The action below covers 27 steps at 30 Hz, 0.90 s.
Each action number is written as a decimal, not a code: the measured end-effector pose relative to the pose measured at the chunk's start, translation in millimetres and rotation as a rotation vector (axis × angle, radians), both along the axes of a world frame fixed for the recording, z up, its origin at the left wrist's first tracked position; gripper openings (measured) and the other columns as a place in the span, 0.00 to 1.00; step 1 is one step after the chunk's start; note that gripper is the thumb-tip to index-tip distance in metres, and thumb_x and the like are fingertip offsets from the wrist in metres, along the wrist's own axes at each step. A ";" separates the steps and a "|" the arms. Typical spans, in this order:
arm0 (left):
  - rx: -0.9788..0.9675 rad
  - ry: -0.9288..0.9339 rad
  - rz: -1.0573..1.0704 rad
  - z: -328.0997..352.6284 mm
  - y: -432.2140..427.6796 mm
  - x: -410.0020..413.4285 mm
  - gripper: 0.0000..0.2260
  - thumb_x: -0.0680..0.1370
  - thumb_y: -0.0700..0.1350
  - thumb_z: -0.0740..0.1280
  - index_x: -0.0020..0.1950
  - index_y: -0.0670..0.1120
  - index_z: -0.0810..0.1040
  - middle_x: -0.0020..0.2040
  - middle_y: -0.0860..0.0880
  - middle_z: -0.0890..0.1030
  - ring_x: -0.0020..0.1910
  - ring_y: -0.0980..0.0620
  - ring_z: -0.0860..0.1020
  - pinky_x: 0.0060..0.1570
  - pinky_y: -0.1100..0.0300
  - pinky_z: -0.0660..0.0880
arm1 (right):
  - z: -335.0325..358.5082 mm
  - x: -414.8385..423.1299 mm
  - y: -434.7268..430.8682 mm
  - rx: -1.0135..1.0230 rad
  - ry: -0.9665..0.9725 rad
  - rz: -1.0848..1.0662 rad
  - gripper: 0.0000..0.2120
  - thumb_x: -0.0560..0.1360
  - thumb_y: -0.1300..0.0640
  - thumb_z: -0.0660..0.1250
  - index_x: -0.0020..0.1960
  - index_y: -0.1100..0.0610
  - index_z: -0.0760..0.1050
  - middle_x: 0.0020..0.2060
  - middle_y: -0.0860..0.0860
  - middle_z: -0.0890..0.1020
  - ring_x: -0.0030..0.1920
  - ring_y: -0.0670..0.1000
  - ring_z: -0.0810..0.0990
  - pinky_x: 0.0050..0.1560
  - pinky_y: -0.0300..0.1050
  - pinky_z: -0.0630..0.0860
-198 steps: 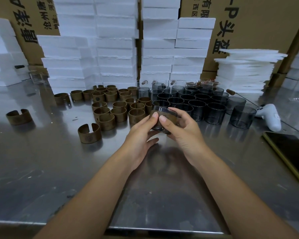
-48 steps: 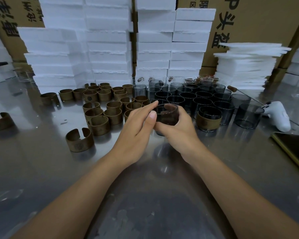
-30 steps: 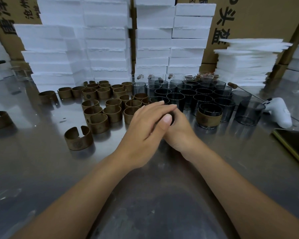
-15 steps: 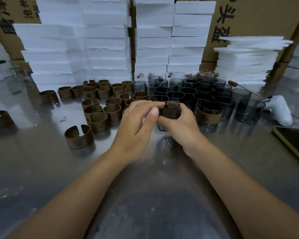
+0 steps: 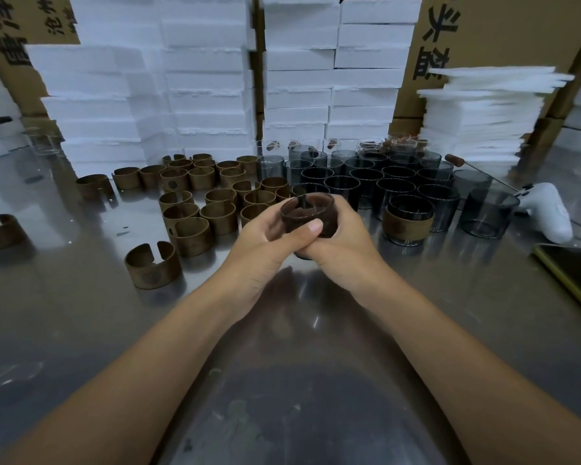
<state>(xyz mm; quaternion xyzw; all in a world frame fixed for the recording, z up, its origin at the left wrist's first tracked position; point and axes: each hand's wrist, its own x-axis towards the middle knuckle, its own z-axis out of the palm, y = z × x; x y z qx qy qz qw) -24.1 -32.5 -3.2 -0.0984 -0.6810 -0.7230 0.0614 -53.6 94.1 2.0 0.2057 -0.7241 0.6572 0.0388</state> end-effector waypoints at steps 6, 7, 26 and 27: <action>0.016 0.002 0.043 -2.1 1.4 -1.3 0.24 0.64 0.50 0.73 0.60 0.50 0.77 0.52 0.52 0.84 0.55 0.55 0.81 0.56 0.60 0.77 | -5.1 -3.7 -2.8 0.113 0.021 -0.009 0.30 0.65 0.65 0.74 0.63 0.49 0.69 0.61 0.52 0.71 0.57 0.45 0.74 0.48 0.28 0.73; 0.020 0.006 0.062 -2.0 2.0 -1.1 0.25 0.64 0.49 0.73 0.61 0.49 0.76 0.53 0.51 0.84 0.55 0.56 0.80 0.53 0.63 0.77 | -5.6 -4.5 -2.5 0.132 0.003 0.011 0.35 0.64 0.64 0.75 0.67 0.48 0.66 0.62 0.52 0.70 0.59 0.45 0.73 0.47 0.27 0.72; -0.163 0.139 0.186 2.7 6.5 8.0 0.24 0.66 0.51 0.72 0.62 0.52 0.74 0.55 0.56 0.81 0.56 0.62 0.78 0.58 0.65 0.74 | 9.9 -4.4 4.4 -0.465 -0.620 0.018 0.07 0.78 0.57 0.63 0.46 0.60 0.77 0.37 0.54 0.83 0.36 0.49 0.81 0.33 0.39 0.78; -0.151 0.135 0.185 1.9 6.4 7.7 0.24 0.68 0.48 0.73 0.63 0.50 0.73 0.56 0.55 0.80 0.57 0.61 0.78 0.59 0.65 0.74 | 10.0 -3.6 3.7 -0.463 -0.625 0.021 0.08 0.78 0.57 0.62 0.48 0.60 0.77 0.39 0.54 0.83 0.37 0.49 0.81 0.32 0.39 0.78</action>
